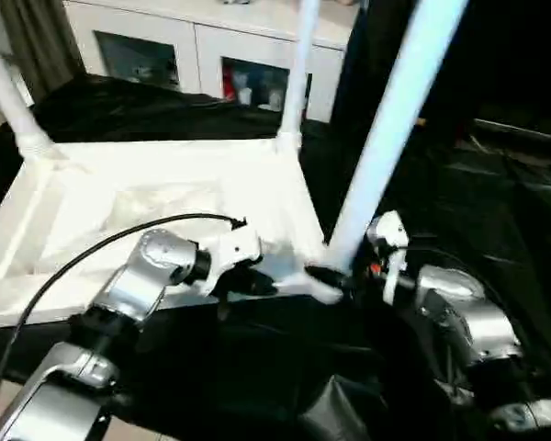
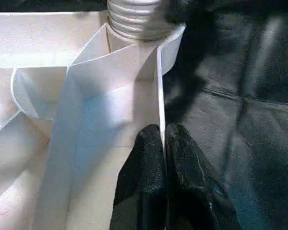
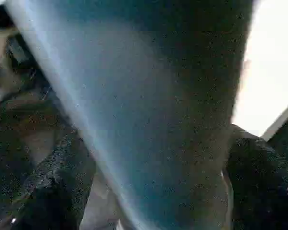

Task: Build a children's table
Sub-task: Rotate leg to tighten

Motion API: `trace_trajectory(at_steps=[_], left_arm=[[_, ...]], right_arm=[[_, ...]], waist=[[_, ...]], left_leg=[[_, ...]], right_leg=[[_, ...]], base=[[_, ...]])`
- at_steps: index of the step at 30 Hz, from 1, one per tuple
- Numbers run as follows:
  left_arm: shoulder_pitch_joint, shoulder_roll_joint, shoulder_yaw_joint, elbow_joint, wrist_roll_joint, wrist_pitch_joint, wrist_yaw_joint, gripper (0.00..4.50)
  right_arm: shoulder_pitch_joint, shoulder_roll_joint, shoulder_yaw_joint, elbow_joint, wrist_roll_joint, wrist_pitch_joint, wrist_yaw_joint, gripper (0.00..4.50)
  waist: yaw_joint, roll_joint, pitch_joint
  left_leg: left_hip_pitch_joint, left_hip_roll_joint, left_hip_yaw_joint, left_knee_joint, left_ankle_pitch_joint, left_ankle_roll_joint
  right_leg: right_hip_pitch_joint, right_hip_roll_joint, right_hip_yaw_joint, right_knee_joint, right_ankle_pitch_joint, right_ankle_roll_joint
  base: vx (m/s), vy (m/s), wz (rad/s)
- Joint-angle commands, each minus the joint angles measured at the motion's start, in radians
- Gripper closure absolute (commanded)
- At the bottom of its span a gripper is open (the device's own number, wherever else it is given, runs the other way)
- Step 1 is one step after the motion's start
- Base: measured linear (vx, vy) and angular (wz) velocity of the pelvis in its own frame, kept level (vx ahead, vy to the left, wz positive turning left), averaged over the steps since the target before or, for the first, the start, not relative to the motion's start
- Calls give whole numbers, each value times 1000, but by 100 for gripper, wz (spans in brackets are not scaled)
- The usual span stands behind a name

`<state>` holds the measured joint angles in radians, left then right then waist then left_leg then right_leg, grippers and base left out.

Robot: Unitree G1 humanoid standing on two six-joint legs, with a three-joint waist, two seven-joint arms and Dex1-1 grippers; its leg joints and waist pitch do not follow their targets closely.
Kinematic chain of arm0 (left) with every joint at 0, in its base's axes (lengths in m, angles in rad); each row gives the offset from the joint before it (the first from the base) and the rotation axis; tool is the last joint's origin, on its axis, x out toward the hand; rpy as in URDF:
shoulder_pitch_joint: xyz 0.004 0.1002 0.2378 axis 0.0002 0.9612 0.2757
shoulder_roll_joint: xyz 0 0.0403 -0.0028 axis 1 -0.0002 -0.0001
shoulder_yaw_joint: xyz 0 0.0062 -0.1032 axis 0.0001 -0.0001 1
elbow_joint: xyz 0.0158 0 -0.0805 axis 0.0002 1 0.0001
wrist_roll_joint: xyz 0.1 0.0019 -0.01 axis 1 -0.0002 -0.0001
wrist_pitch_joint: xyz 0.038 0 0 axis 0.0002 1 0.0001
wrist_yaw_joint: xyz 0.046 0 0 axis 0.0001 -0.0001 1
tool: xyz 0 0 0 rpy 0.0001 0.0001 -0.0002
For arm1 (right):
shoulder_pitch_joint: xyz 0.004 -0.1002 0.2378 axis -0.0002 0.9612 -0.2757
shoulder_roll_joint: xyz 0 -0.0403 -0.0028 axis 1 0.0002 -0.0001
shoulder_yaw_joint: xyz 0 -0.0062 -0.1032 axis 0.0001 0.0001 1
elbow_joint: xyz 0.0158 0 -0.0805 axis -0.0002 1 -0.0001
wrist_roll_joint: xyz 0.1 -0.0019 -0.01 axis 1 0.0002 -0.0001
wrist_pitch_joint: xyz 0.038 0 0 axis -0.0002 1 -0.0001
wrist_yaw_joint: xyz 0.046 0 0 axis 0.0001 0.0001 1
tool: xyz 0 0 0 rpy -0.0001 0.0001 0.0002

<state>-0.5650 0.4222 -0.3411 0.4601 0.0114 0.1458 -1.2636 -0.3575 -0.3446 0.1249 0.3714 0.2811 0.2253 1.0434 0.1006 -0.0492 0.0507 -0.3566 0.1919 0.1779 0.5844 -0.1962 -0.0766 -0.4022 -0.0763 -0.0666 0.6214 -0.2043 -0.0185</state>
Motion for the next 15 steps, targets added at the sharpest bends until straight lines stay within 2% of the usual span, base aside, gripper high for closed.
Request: trace_trajectory(at_steps=[1, 6, 11, 15], left_arm=[[8, -7, -9, -29, -28, 0, -30, 450], [25, 2, -7, -53, -40, 12, -40, 450], [27, 6, -5, -54, -38, 15, -41, 450], [30, 11, -4, -60, -37, 19, -43, 450]], right_arm=[[8, -19, 22, -24, -4, 12, 42, 66], [18, -31, 46, -40, -20, 17, 62, 66], [12, -28, 39, -32, -17, 18, 55, 66], [12, -32, 40, -31, -13, 26, 60, 94]], waist=[[0, -2, -57], [0, -4, -56], [0, -4, -59], [0, -5, -59]], left_leg=[[4, 45, -9, -66, -118, 64], [5, 44, -9, -67, -128, 48], [5, 43, -9, -65, -110, 49], [5, 42, -8, -63, -98, 57]], right_leg=[[58, -75, 52, -66, -80, -234], [54, -75, 53, -71, -142, -212], [55, -74, 53, -67, -110, -216], [56, -73, 52, -65, -91, -221]], base=[[0, 0, 0], [0, 0, 0], [0, 0, 0], [0, 0, 0]])
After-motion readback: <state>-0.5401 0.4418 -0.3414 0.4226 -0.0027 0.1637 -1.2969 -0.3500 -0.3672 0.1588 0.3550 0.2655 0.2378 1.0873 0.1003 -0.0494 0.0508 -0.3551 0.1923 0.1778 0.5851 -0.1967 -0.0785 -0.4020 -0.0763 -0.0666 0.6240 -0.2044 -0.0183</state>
